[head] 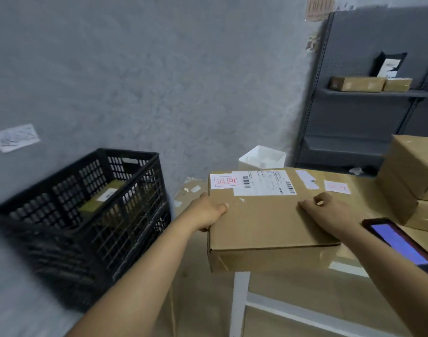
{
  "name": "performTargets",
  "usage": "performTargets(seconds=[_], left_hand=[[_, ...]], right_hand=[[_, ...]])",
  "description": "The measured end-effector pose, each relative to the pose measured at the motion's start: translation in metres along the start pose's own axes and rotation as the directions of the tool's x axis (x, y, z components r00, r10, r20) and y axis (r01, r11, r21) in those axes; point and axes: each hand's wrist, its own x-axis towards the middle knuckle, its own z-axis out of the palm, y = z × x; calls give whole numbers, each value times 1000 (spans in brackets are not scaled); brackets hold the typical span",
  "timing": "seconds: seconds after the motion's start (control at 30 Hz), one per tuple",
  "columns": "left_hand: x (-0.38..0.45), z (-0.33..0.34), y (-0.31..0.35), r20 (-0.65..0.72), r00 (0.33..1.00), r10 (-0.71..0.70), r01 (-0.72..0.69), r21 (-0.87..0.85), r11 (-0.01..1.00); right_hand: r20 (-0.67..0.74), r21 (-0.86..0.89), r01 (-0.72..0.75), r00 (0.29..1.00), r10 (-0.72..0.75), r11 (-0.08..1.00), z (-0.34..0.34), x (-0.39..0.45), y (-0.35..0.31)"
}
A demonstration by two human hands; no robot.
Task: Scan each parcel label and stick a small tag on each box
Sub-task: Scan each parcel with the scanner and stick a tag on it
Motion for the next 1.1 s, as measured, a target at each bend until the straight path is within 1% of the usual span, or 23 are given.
performTargets(seconds=[0.07, 0.13, 0.2, 0.3, 0.43, 0.6, 0.73, 0.87, 1.0, 1.1], left_hand=[[-3, -30, -22, -41, 999, -5, 5, 2, 1000], [-5, -61, -48, -88, 996, -12, 12, -6, 1000], [-6, -94, -74, -141, 988, -63, 61, -17, 998], [-2, -148, -115, -195, 975, -110, 110, -14, 994], [9, -222, -164, -299, 947, -116, 118, -13, 993], [35, -309, -210, -383, 910, -159, 164, -18, 986], [65, -370, -238, -444, 885, -139, 147, -16, 989], [106, -422, -265, -485, 861, -152, 191, 31, 981], [153, -451, -290, -483, 857, -180, 235, 57, 970], [189, -450, -304, -441, 879, -181, 231, 64, 971]], right_hand=[[34, 57, 40, 999, -42, 998, 18, -5, -34], [60, 57, 87, 994, -91, 995, 40, -10, -69], [84, 51, 123, 988, -127, 991, 64, -16, -106], [117, 140, 149, 979, -165, 979, 103, -23, -164], [159, 225, 157, 968, -195, 962, 151, -32, -244], [208, 370, 145, 950, -234, 918, 202, -40, -331], [264, 436, 137, 926, -272, 890, 240, -32, -395], [368, 477, 92, 882, -293, 874, 283, -7, -446], [457, 475, 52, 839, -297, 878, 332, 30, -481], [528, 432, -18, 816, -237, 901, 363, 62, -496]])
